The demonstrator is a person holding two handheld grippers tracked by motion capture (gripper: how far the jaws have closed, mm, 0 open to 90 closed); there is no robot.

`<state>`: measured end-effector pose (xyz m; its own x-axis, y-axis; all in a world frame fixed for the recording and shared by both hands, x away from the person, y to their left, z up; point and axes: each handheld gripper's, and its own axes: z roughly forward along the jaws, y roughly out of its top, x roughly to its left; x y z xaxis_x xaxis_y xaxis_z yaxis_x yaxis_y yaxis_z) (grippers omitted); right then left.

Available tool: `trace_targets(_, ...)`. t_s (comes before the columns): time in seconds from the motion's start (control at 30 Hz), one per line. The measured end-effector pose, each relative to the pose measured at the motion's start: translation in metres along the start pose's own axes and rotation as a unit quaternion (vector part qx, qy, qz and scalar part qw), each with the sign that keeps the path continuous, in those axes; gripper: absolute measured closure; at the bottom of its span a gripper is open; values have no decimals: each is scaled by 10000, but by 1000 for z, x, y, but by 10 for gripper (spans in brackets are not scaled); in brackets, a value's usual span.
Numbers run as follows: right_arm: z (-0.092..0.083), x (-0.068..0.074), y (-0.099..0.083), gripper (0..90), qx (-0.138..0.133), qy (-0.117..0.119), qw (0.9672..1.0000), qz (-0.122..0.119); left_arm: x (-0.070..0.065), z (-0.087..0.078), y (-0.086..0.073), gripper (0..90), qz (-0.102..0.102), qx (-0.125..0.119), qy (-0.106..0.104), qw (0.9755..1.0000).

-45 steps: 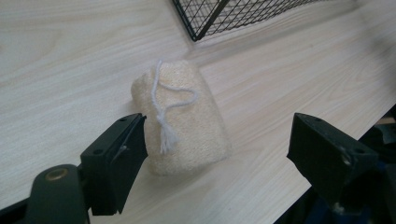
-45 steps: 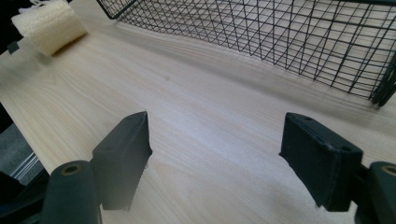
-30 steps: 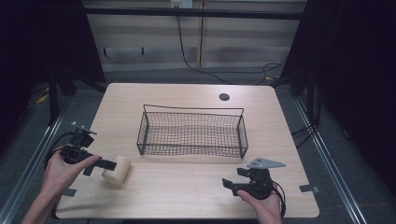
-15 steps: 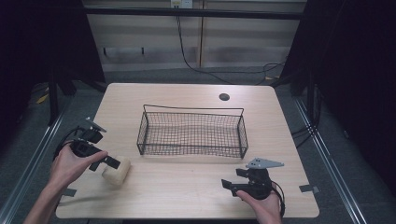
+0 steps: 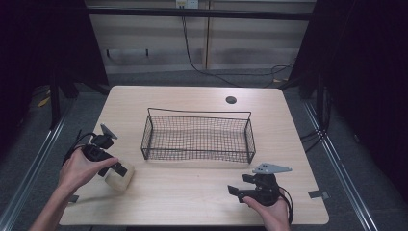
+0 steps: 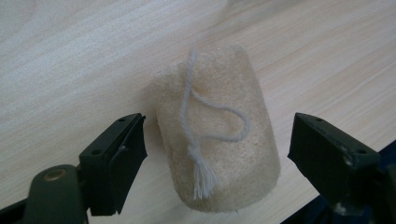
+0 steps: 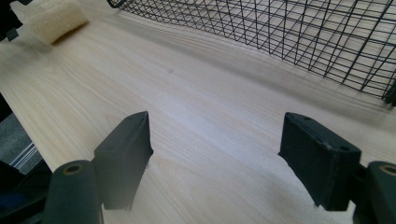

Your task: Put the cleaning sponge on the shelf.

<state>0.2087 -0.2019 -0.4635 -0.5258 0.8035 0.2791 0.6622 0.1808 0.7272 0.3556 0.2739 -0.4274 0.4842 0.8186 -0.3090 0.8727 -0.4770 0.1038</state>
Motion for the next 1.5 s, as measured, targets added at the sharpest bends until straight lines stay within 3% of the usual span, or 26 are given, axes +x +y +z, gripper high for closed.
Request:
trace_targets(0.3, 1, 1, 0, 246, 44, 2, 10000, -44, -2, 11, 7, 188, -86, 201, 226, 9995)
trace_targets(0.5, 1, 2, 0, 247, 58, 7, 10000, -40, -6, 22, 11, 186, -115, 427, 234, 9987)
trace_targets(0.6, 1, 1, 0, 247, 58, 23, 10000, -27, -8, 27, 12, 219, -89, 583, 319, 9977)
trace_targets(0.87, 2, 1, 0, 247, 67, 59, 10000, -22, -12, 31, 13, 282, -42, 708, 455, 9964)
trace_targets(1.07, 3, 1, 0, 247, 80, 50, 10000, -8, -12, 30, 12, 286, 46, 726, 579, 9957)
trace_targets(1.4, 2, 1, -1, 247, 72, 60, 10000, -15, -10, 16, 6, 288, 91, 493, 264, 9984)
trace_targets(1.5, 2, 1, 0, 247, 80, 58, 10000, -13, -10, 12, 5, 288, 146, 435, 278, 9986)
